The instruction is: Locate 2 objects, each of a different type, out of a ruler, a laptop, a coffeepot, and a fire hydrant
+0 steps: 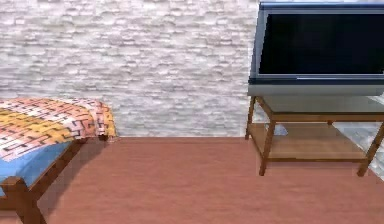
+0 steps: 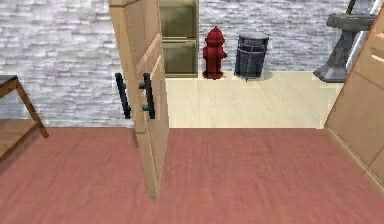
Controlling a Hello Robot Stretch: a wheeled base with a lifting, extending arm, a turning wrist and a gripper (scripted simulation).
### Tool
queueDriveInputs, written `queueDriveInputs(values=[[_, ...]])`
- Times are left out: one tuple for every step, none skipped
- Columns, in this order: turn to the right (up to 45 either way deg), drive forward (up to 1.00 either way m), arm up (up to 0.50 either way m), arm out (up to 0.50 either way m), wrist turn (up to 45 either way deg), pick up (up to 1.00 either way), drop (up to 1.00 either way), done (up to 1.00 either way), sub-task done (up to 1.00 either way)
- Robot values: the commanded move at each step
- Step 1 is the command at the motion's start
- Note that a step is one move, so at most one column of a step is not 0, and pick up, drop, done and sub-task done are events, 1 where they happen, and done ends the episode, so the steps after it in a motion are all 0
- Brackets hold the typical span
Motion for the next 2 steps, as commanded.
queueDriveInputs(values=[[0.0, 0.15, 0.0, 0.0, 0.0, 0.0, 0.0, 0.0, 0.0], [-45.0, 0.0, 0.0, 0.0, 0.0, 0.0, 0.0, 0.0, 0.0]])
